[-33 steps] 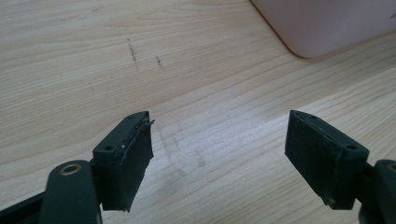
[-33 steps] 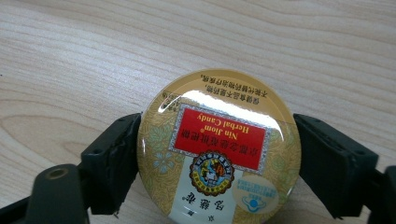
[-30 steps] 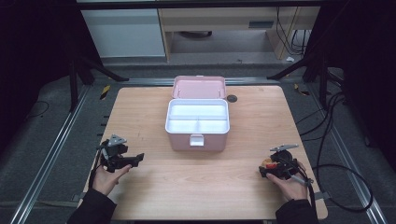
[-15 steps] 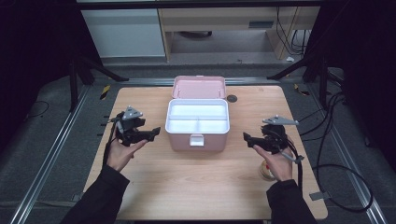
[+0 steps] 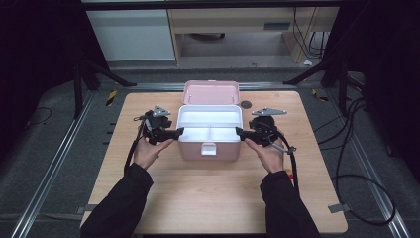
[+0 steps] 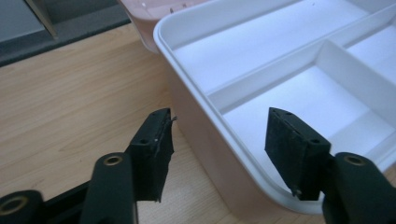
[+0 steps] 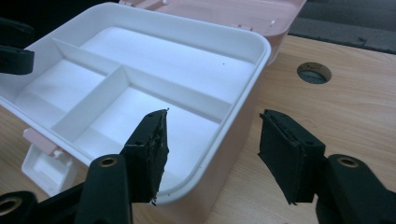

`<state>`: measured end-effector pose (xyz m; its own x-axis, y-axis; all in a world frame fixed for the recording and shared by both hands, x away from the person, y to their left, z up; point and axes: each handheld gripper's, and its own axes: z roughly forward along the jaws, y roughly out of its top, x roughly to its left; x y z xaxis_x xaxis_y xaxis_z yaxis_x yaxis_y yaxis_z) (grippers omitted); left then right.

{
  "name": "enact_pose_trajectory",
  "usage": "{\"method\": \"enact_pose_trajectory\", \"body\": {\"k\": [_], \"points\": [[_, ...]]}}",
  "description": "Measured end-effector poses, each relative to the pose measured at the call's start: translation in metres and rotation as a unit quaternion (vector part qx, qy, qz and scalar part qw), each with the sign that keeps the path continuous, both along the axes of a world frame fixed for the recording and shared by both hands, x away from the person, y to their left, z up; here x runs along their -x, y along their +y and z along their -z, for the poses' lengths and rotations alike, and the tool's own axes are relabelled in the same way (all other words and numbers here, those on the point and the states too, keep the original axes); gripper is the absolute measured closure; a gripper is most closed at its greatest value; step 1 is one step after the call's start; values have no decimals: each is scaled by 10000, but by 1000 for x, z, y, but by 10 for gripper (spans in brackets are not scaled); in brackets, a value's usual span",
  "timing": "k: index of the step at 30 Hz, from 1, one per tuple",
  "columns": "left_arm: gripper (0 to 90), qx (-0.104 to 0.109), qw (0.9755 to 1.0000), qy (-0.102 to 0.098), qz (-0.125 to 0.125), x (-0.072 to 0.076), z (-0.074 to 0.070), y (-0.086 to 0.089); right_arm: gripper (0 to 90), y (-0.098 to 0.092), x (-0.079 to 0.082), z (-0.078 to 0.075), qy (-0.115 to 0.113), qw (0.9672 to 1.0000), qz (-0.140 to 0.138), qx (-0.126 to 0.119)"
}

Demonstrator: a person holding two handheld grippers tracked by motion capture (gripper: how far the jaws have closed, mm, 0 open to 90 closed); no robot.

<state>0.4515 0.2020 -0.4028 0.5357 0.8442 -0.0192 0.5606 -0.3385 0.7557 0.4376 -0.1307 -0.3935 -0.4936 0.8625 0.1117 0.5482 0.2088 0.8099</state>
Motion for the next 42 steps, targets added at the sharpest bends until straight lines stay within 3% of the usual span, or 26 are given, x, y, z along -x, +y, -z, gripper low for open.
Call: {"method": "enact_pose_trajectory", "body": {"k": [2,4,7,8,12,23,29,31,32,33,35,38,42], "points": [[473,174,9998,90,29,-2,3,1,479,4,-6,6,99,9999,-19,49],[516,215,9996,120,101,-2,4,0,514,6,-8,10,144,9998,-9,149],[562,104,9998,88,154,1,4,-4,572,7,-9,16,188,9995,-87,253],[563,75,9998,92,158,2,4,-4,578,7,-8,18,191,9996,-129,162],[562,44,9998,131,170,5,3,-3,580,8,-5,18,210,9995,-169,158],[542,14,9996,154,219,45,2,6,577,14,26,16,288,9988,-351,202],[487,34,9992,96,398,48,2,9,564,17,32,15,298,9984,-382,297],[444,39,9989,-2,473,49,-1,11,512,17,32,13,246,9982,-435,321],[369,31,9983,-98,568,48,-6,16,457,14,32,8,57,9987,-410,293],[344,31,9983,-98,568,48,-6,16,457,14,32,8,57,9987,-410,293],[314,18,9966,-315,762,44,-14,22,411,6,29,-1,-164,9986,-444,245],[332,58,9946,-273,1004,37,-21,28,386,-2,24,-12,-337,9979,-527,183],[332,-30,9925,-373,1160,29,-25,30,370,-8,18,-18,-538,9959,-696,212]]}}
